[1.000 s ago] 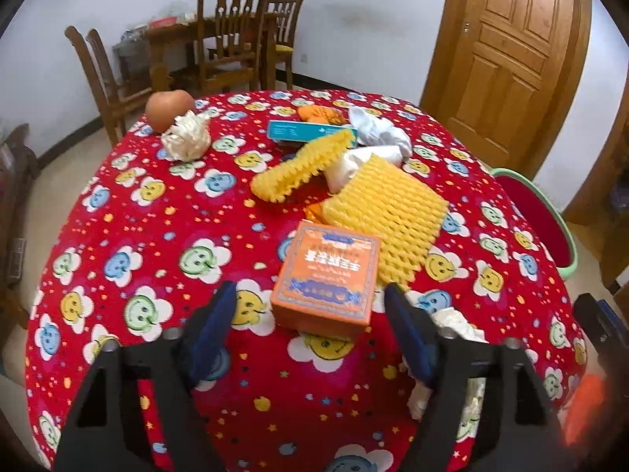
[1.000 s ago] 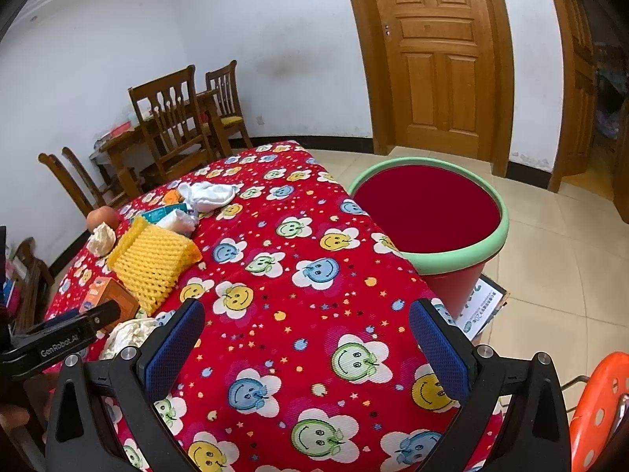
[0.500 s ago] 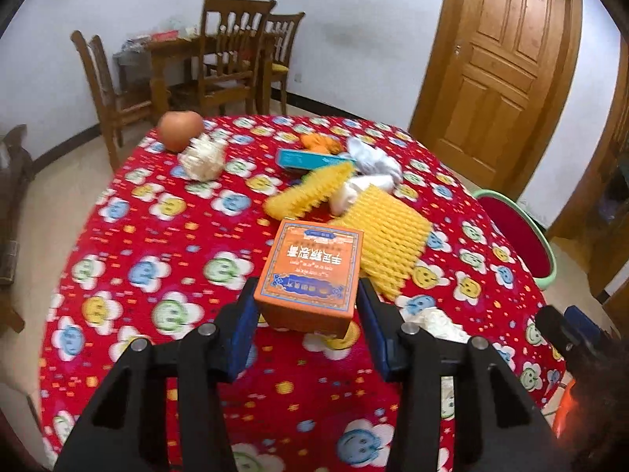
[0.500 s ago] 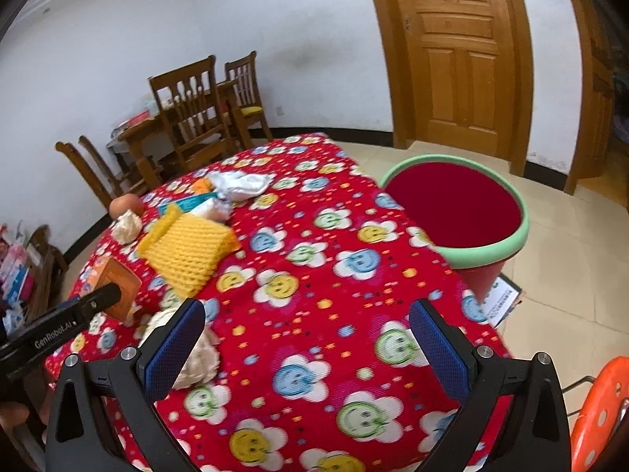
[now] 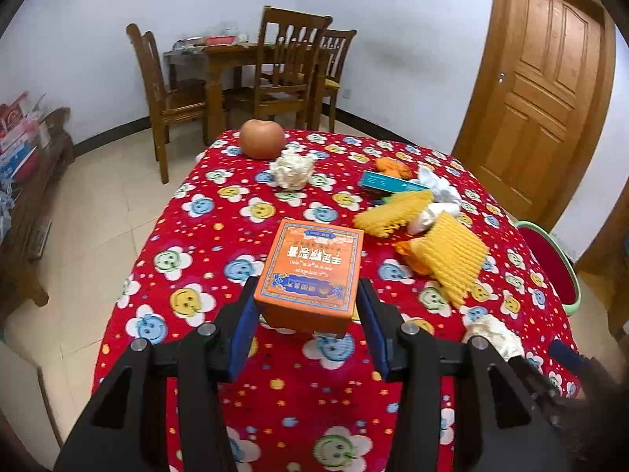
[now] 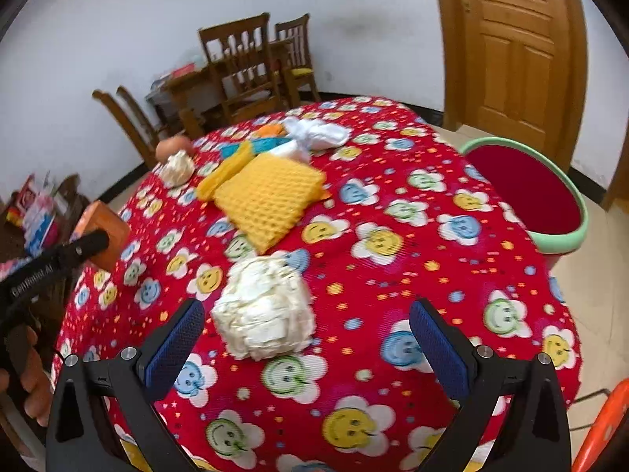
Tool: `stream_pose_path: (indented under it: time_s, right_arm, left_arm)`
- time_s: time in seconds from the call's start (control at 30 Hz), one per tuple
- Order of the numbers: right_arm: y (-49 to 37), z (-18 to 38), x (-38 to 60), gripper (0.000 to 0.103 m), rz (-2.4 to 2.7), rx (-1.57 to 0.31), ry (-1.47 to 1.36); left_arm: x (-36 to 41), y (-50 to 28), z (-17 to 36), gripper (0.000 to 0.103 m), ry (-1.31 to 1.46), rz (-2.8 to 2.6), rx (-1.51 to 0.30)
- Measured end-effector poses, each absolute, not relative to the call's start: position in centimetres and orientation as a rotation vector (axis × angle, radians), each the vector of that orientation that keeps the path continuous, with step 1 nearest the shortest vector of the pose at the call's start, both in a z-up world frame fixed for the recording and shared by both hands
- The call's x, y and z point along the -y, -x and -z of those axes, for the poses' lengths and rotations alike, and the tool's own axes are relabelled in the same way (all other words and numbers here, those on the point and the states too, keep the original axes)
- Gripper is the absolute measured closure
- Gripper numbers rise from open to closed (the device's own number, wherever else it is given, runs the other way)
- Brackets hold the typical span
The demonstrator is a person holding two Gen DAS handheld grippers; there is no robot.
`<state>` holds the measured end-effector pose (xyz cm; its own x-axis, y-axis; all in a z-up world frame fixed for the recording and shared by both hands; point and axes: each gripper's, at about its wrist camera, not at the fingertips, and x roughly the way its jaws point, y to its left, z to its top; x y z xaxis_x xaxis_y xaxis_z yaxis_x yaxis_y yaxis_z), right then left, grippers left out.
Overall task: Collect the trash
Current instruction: 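Grasp the crumpled white paper ball with the right tool while the left tool holds the box, then carry the paper ball over the red bin and open the right tool while left holds box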
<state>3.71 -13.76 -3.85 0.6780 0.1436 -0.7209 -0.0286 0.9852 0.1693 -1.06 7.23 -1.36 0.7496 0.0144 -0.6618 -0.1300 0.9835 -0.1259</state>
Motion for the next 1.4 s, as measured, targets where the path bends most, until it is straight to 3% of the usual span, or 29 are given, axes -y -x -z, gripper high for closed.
stream_pose_path:
  time_s: [0.2, 0.3, 0.37, 0.47, 0.73, 1.4]
  right_arm:
    - [-4.7, 5.2, 12.2, 0.001, -0.111, -0.864, -0.11]
    - [-5.0, 5.8, 11.9, 0.022, -0.133, -0.888, -0.115]
    - [-5.3, 6.3, 12.0, 0.044, -0.163, -0.917, -0.144]
    - [-5.1, 6.4, 12.1, 0.053, -0.172, -0.916, -0.16]
    - [-4.8, 6.3, 12.5, 0.062, -0.18, -0.908, -0.188]
    - [-4.3, 1.1, 18.9, 0.063, -0.061, -0.738, -0.191]
  left_arm:
    - [-8.1, 1.2, 2.0, 0.054, 0.182, -0.094, -0.728]
    - [-8.2, 1.1, 2.3, 0.054, 0.187, -0.091, -0.734]
    - [-8.1, 1.0, 2.4, 0.054, 0.186, -0.086, -0.737]
    - [-7.9, 0.9, 2.6, 0.054, 0.187, -0.076, -0.742]
    - [-6.9, 0.8, 2.7, 0.054, 0.176, -0.045, -0.749]
    - [-0.4, -1.2, -0.6, 0.054, 0.14, 0.147, -0.718]
